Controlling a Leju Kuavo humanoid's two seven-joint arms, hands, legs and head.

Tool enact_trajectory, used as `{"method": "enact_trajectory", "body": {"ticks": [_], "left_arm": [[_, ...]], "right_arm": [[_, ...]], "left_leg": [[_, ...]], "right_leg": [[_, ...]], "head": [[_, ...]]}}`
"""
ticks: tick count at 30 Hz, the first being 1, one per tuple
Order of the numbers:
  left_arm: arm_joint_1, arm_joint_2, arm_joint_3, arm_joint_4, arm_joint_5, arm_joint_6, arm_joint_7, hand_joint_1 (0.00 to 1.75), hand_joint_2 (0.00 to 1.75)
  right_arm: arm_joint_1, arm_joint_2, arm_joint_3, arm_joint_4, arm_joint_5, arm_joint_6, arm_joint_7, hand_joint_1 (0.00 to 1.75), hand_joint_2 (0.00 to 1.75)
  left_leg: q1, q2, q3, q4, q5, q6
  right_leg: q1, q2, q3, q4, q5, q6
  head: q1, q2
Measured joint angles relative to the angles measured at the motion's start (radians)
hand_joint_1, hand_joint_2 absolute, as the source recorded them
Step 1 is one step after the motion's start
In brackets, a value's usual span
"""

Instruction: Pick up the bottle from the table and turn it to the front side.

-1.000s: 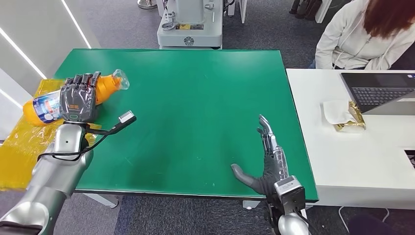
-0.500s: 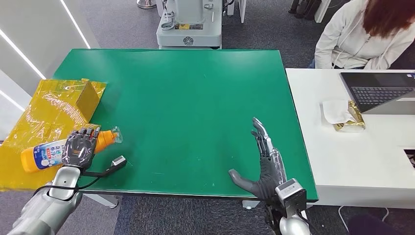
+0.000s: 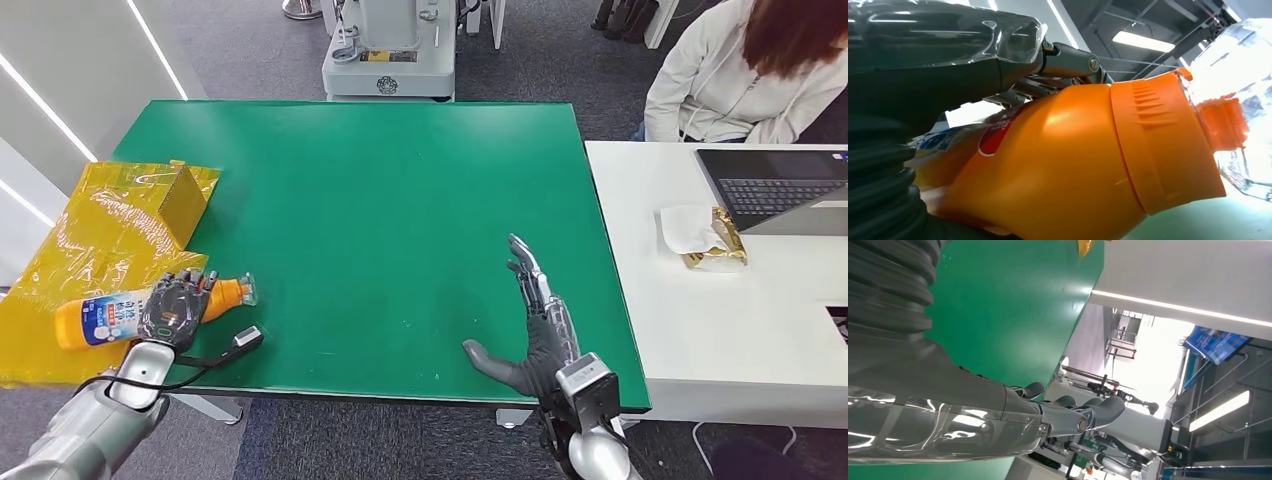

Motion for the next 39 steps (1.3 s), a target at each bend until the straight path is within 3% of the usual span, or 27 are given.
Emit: {"method": "enact_trajectory", "body": {"ticks": [9,16,17,20,21,23,39], "left_arm": [[-0.048,-0.020,-0.108,0.015,0.000,0.037,0.035,1.71,1.75],[-0.073,-0.042,-0.146,0.015,0.000,0.039,0.010,1.05,1.75],[-0.077,-0.045,-0.147,0.015,0.000,0.038,0.002,0.89,1.75],[-0.090,-0.052,-0.148,0.015,0.001,0.038,-0.017,0.19,1.75],[-0.094,-0.055,-0.148,0.016,0.001,0.038,-0.021,0.06,1.75],[-0.102,-0.061,-0.148,0.020,0.003,0.035,-0.028,0.00,1.75],[-0.133,-0.091,-0.148,0.054,0.017,-0.043,-0.049,0.00,1.75]], "right_arm": [[0.003,0.016,0.007,0.008,0.009,-0.018,0.010,0.00,1.75],[0.047,0.017,0.007,-0.005,0.033,-0.037,0.013,0.00,1.75],[0.053,0.017,0.007,-0.007,0.036,-0.039,0.013,0.00,1.75],[0.068,0.017,0.007,-0.015,0.043,-0.046,0.014,0.00,1.75],[0.071,0.017,0.007,-0.017,0.046,-0.048,0.015,0.00,1.75],[0.077,0.017,0.007,-0.021,0.051,-0.050,0.017,0.00,1.75],[0.111,0.017,0.006,-0.039,0.054,-0.070,0.032,0.00,1.75]], "left_leg": [[0.000,0.000,0.001,0.000,0.000,0.000],[0.000,0.000,0.000,0.000,0.000,0.000],[0.000,0.001,0.000,0.000,0.000,0.000],[0.000,0.001,0.000,0.000,0.000,0.000],[0.000,0.001,0.000,0.000,0.000,0.000],[0.000,0.001,0.000,0.000,0.000,0.000],[0.000,0.001,0.000,0.000,0.000,0.000]], "right_leg": [[0.000,0.000,0.000,0.000,0.000,0.000],[0.000,0.001,-0.001,0.000,0.000,0.000],[0.000,0.001,-0.001,0.000,0.000,0.000],[0.000,0.001,-0.001,0.000,0.000,0.000],[0.000,0.001,-0.001,0.000,0.000,0.000],[0.000,0.001,-0.001,0.000,0.000,0.000],[0.000,0.002,-0.001,0.000,0.000,0.000]], "head": [[0.000,0.000],[0.000,0.000],[0.000,0.000],[0.000,0.000],[0.000,0.000],[0.000,0.000],[0.000,0.000]]}}
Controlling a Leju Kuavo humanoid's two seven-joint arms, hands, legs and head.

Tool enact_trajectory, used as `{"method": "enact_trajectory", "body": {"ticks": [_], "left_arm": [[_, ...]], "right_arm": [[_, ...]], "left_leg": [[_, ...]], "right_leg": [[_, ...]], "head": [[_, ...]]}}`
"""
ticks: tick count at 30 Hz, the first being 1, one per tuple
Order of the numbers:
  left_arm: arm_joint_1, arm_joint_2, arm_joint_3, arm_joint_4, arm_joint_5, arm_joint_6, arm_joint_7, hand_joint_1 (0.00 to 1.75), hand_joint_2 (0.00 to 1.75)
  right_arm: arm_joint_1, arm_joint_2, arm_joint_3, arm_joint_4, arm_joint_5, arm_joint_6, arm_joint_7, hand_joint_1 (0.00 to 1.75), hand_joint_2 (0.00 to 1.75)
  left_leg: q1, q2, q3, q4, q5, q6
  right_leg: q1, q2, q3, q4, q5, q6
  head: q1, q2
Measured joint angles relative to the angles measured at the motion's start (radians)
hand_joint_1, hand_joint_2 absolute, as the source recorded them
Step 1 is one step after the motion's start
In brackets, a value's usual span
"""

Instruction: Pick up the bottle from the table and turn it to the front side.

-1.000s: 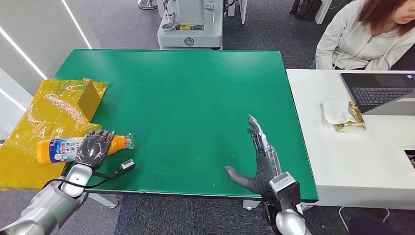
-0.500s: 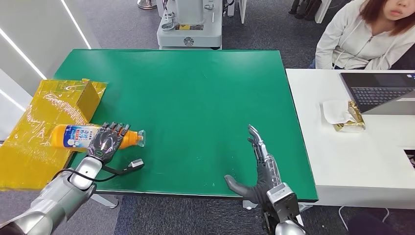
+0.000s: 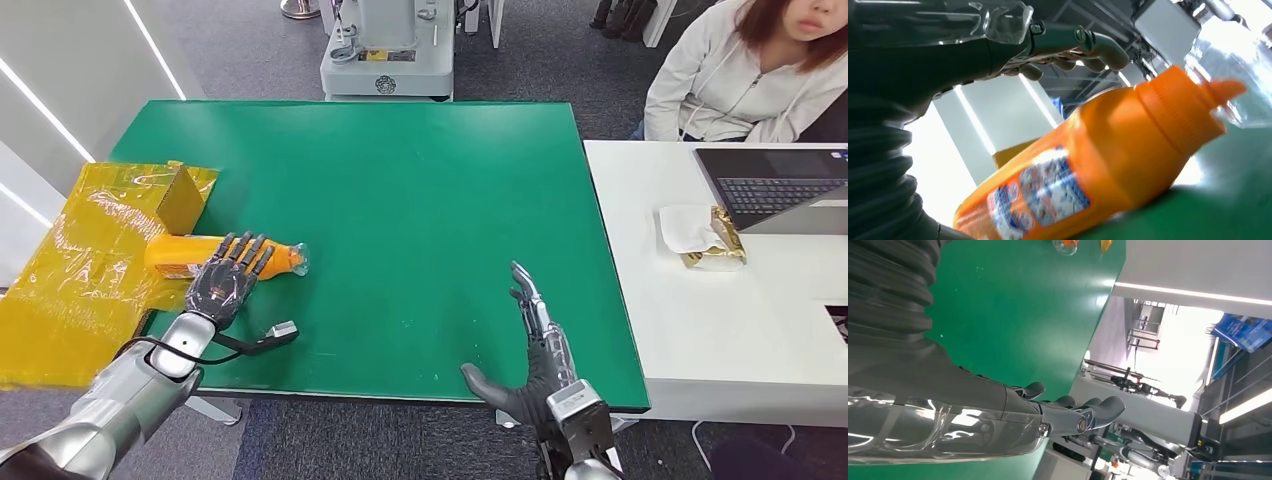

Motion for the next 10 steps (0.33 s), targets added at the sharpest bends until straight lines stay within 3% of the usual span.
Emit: {"method": "enact_trajectory", "body": {"ticks": [10], "left_arm": [[0.027,-0.011,0.035,0.004,0.075,0.056,-0.020,0.00,1.75]], "right_arm": [[0.028,0.000,-0.022,0.003,-0.006,0.021,0.021,0.00,1.75]], "left_leg": [[0.000,0.000,0.000,0.000,0.000,0.000]], "right_leg": [[0.000,0.000,0.000,0.000,0.000,0.000]], "head": [[0.000,0.000]]}}
